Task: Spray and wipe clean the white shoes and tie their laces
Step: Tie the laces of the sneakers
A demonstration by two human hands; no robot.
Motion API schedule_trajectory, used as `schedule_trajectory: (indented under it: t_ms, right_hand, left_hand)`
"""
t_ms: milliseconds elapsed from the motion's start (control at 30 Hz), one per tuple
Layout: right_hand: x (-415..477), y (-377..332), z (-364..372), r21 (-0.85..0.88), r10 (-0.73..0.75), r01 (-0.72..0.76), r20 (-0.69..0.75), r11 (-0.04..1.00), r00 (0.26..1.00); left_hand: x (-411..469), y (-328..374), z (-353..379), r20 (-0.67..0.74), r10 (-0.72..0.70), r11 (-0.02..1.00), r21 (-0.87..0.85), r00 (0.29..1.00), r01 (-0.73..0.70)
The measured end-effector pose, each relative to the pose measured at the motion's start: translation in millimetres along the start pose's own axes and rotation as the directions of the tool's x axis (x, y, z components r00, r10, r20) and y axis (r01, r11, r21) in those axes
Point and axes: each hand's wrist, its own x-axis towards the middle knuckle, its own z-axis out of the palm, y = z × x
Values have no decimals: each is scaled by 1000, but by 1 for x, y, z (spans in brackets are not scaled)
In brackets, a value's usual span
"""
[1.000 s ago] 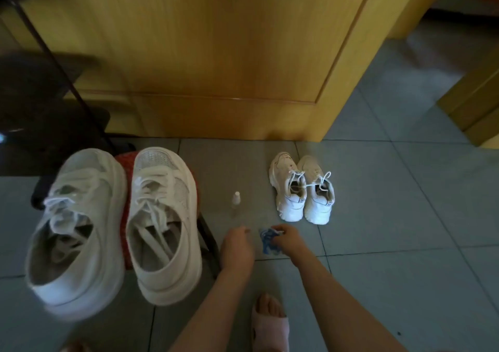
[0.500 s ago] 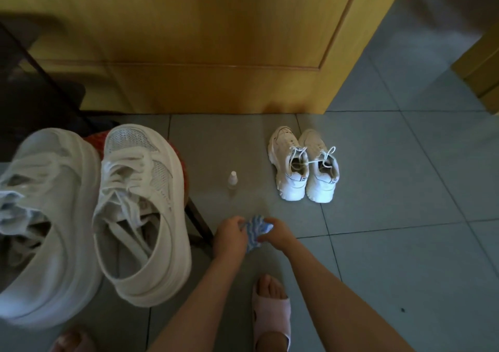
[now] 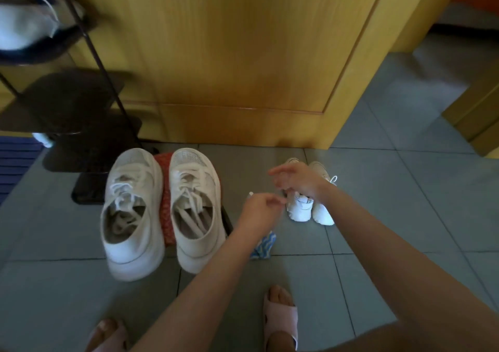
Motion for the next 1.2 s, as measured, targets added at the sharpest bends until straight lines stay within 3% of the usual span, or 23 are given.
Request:
schedule_trajectory:
  t_ms: [100, 233, 367, 500, 733, 833, 967, 1067, 1200]
  right_hand:
    - [-18, -42, 11, 16, -180, 179, 68, 984, 981]
    - [-38, -78, 32, -72, -318, 330, 139, 941, 938]
    - [-47, -93, 67, -320, -313, 339, 131, 885, 941]
    - [-45, -94, 95, -567, -322, 314, 90, 762, 943]
    - [-49, -89, 118, -643, -400, 307, 1, 702, 917]
    - [-45, -87, 126, -561, -396, 313, -30, 767, 918]
    - [-48, -105, 113, -194, -234, 219, -57, 956, 971]
    - [-47, -120, 99, -26, -165, 165, -2, 986, 986]
    - [-42, -125, 95, 134, -181, 176, 26, 975, 983]
  left_hand:
    - [-18, 28, -39, -26, 70, 997, -9, 997, -71]
    - [-48, 46, -105, -41, 105, 984, 146, 994, -98]
    - [-70, 29, -160, -155, 157, 917, 389, 975, -86]
    - [-76, 8, -188, -203, 191, 874, 480, 960, -73]
    - [-71, -11, -184, -89, 271, 832, 522, 958, -187]
    - [-68, -10, -182, -81, 307, 824, 521, 948, -222]
    - [-61, -18, -184, -70, 344, 822, 504, 936, -264]
    - [-56, -21, -181, -74, 390, 832, 455, 918, -317]
    - [-46, -16, -172, -49, 339, 922, 215, 940, -321]
